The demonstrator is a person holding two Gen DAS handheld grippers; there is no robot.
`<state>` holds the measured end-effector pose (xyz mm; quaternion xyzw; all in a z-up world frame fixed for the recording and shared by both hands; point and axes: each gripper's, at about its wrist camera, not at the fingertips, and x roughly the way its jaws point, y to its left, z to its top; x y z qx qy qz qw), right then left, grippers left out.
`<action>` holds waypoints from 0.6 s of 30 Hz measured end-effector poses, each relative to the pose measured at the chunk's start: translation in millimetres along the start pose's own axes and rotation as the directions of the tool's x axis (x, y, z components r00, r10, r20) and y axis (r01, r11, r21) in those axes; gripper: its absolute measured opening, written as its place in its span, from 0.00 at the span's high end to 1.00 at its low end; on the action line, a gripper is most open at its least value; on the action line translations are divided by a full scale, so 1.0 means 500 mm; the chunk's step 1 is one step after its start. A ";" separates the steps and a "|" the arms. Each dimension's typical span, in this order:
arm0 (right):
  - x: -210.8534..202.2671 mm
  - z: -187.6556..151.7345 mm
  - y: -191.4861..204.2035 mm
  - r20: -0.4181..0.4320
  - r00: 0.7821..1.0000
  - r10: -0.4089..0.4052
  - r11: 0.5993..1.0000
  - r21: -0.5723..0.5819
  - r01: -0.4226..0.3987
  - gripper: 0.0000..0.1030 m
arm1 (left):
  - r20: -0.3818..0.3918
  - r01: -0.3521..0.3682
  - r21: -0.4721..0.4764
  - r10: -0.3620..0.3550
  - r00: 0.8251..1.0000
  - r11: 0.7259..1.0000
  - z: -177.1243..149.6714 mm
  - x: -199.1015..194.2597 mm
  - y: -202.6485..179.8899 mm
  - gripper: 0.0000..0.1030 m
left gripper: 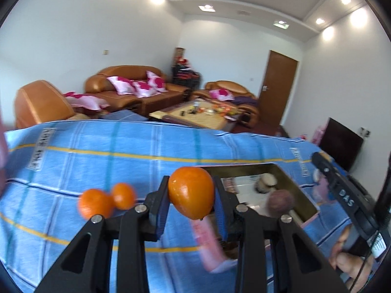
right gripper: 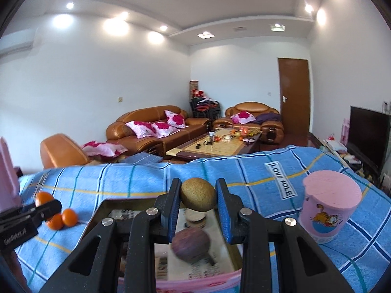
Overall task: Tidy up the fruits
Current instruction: 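Carry the kiwi and the orange over the pink tin with both tools, then open the right tool to drop the kiwi in the tin while the left releases the orange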
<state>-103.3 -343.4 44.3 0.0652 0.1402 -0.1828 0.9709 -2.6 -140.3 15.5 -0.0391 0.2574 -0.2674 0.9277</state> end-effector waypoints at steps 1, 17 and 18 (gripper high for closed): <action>0.005 0.001 -0.007 -0.006 1.000 -0.002 1.000 0.013 0.002 0.70 | 0.000 0.012 0.005 -0.012 1.000 1.000 0.001 0.007 -0.011 0.66; 0.074 -0.005 -0.030 -0.134 0.970 0.205 0.974 0.128 -0.188 0.70 | -0.060 0.030 0.131 -0.022 0.998 0.991 -0.015 0.080 -0.122 0.66; 0.073 -0.008 -0.023 -0.136 0.968 0.213 0.973 0.115 -0.198 0.70 | -0.069 0.036 0.125 -0.028 0.997 0.992 -0.015 0.082 -0.118 0.66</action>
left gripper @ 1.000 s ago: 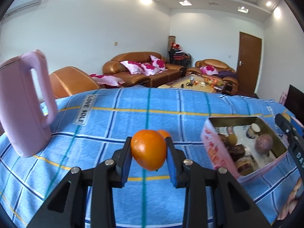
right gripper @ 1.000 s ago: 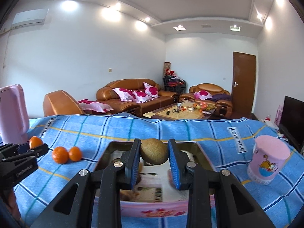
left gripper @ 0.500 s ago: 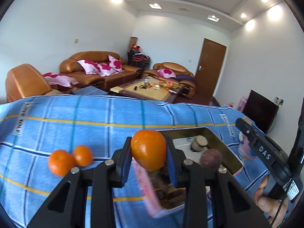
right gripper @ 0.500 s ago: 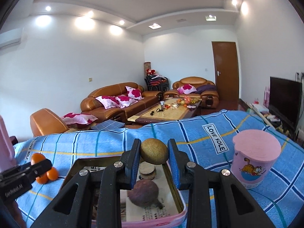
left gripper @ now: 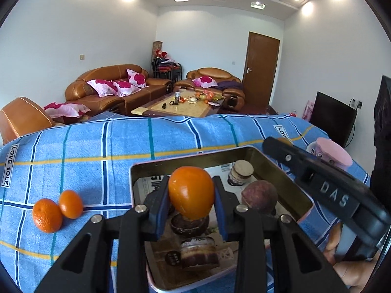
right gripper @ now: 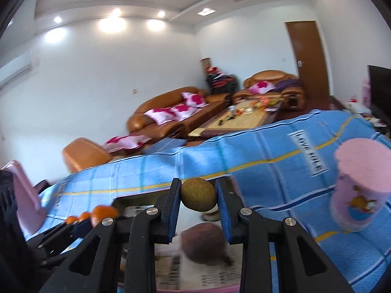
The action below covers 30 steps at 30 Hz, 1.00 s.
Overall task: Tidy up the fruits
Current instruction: 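Open the right tool to drop the kiwi in the tin while the left releases the orange, then withdraw both open tools from the tin toward the remaining oranges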
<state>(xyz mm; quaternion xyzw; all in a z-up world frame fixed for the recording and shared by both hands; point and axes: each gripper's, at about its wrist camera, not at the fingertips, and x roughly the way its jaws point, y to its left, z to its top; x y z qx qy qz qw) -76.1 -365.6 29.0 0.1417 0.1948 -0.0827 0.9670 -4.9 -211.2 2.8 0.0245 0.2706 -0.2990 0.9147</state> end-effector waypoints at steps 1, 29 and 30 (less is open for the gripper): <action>0.002 -0.004 0.008 -0.005 1.000 0.002 1.000 -0.018 -0.002 0.70 | -0.008 0.005 -0.006 -0.006 1.000 1.000 -0.001 0.001 0.002 0.66; 0.028 -0.020 0.004 -0.103 0.993 0.055 0.997 0.062 -0.048 0.55 | -0.023 -0.094 -0.018 0.093 0.995 0.995 -0.002 -0.002 0.000 0.15; 0.021 -0.018 0.003 -0.080 0.996 0.046 0.997 0.062 -0.041 0.55 | -0.021 -0.093 -0.032 0.092 0.996 0.995 0.000 -0.007 0.001 0.08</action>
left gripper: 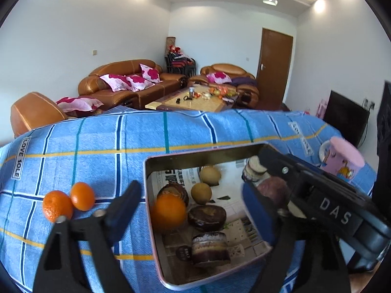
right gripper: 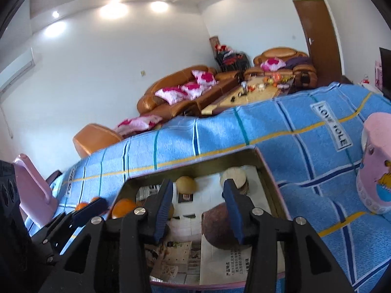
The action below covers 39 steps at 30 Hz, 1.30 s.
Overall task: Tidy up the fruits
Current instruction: 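Withdraw both open tools from the tin toward the remaining oranges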
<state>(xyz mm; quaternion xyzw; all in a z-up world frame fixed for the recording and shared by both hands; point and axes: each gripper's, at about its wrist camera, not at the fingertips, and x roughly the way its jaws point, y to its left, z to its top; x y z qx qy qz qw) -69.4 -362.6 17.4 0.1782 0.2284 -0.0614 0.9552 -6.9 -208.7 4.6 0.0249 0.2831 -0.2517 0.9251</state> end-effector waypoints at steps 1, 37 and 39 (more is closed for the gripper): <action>-0.009 0.002 0.000 0.030 1.000 -0.008 1.000 0.001 0.008 0.55 | -0.003 0.000 -0.010 0.000 1.000 1.000 0.004 -0.004 0.002 0.03; -0.067 -0.049 0.165 0.248 0.963 -0.110 0.985 -0.099 0.138 0.35 | 0.194 -0.437 -0.048 0.437 0.878 0.898 -0.011 -0.131 0.307 0.00; -0.053 -0.054 0.187 0.229 0.969 -0.093 0.989 -0.093 0.117 0.35 | 0.191 -0.441 -0.053 0.442 0.876 0.896 -0.014 -0.131 0.317 0.00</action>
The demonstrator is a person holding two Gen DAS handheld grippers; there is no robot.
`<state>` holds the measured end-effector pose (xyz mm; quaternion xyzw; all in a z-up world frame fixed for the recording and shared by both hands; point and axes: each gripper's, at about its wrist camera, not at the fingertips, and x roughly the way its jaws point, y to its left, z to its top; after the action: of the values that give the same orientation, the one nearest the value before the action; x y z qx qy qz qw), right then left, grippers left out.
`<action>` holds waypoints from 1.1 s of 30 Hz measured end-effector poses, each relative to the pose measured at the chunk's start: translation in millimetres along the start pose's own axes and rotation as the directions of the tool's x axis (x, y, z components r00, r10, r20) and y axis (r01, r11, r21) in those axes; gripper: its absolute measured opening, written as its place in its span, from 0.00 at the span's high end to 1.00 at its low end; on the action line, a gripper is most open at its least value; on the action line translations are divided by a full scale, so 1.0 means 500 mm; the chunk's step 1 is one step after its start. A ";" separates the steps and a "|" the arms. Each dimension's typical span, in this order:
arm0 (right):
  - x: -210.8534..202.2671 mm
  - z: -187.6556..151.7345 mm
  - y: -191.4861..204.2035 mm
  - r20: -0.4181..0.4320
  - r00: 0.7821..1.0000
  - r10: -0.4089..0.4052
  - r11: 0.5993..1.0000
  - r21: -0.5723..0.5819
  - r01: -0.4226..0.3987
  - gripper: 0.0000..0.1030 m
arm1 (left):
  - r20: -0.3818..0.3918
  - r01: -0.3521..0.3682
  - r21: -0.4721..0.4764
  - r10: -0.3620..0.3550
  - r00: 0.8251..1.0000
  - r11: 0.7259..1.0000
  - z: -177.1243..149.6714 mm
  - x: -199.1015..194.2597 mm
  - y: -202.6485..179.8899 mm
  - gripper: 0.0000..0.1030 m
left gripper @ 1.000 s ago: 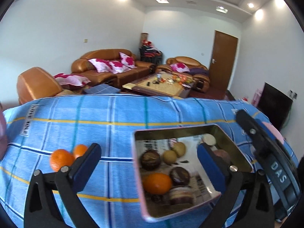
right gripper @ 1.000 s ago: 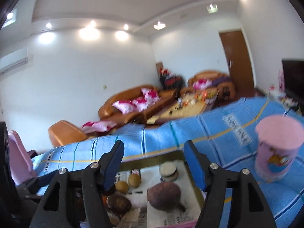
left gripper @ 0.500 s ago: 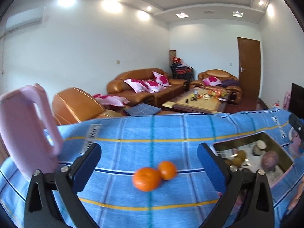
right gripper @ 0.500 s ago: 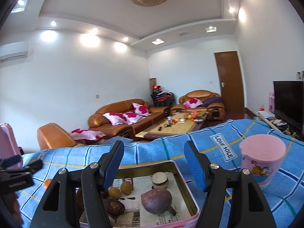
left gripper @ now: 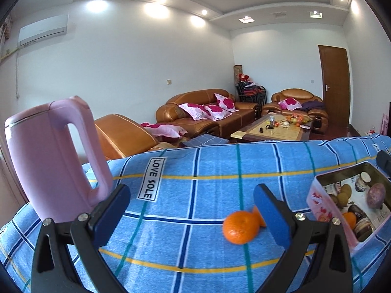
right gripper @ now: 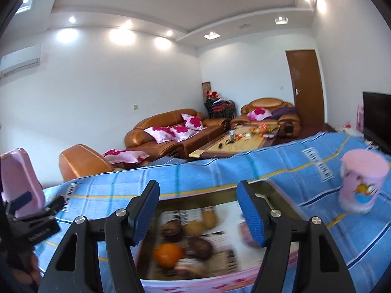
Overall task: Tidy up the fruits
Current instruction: 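Withdraw both open tools from the tin toward the remaining oranges, then grasp an orange with the right tool while the left tool approaches the other orange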
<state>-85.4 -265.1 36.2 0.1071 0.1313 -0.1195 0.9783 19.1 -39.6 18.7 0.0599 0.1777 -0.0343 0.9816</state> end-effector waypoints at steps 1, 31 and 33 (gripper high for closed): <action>0.005 -0.002 0.011 -0.005 1.000 0.003 1.000 0.001 -0.003 0.35 | -0.001 -0.005 -0.002 0.005 1.000 1.000 -0.002 0.002 0.005 0.00; 0.281 -0.082 0.233 -0.508 0.838 0.200 0.975 0.015 -0.224 0.63 | -0.253 -0.198 -0.161 0.153 0.955 0.967 -0.044 0.102 0.164 0.00; 0.288 -0.083 0.239 -0.514 0.834 0.202 0.975 0.027 -0.219 0.63 | -0.259 -0.198 -0.167 0.151 0.954 0.966 -0.042 0.106 0.167 0.00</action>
<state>71.2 -171.3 -22.1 0.1325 0.3765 0.0239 0.9166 68.9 43.3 -11.0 -0.0152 0.2935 0.0779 0.9527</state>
